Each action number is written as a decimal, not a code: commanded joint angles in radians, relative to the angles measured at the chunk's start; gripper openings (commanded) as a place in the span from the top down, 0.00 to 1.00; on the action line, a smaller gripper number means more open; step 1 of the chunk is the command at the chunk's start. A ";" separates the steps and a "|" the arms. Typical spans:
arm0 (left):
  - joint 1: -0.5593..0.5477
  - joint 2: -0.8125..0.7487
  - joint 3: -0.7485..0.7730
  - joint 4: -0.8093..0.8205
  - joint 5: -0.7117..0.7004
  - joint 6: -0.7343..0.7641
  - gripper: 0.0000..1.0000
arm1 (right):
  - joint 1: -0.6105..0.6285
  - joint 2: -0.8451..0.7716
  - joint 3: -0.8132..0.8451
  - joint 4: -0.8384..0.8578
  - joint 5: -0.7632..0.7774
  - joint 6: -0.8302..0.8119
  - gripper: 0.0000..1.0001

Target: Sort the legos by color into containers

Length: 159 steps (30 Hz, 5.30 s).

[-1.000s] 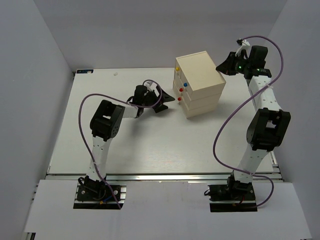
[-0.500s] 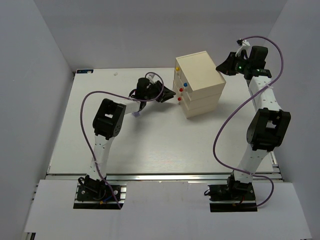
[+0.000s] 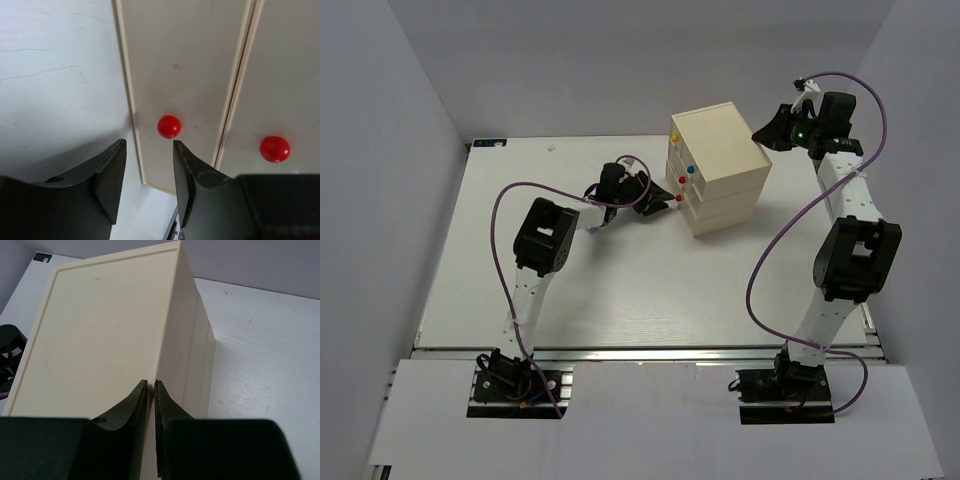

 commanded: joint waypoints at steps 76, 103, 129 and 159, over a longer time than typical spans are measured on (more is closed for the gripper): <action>0.004 -0.033 -0.196 0.425 0.034 -0.218 0.91 | 0.017 0.078 -0.035 -0.210 0.054 -0.035 0.95; 0.072 -0.119 -0.185 0.318 0.113 -0.112 0.02 | 0.012 0.040 -0.032 -0.192 -0.001 -0.038 0.33; 0.099 -0.665 -0.053 -0.811 -0.562 0.750 0.02 | -0.054 -0.681 -0.504 0.069 -0.163 -0.349 0.44; 0.079 -0.584 -0.141 -1.169 -0.829 0.414 0.17 | 0.454 -0.856 -0.727 0.143 0.076 -0.283 0.32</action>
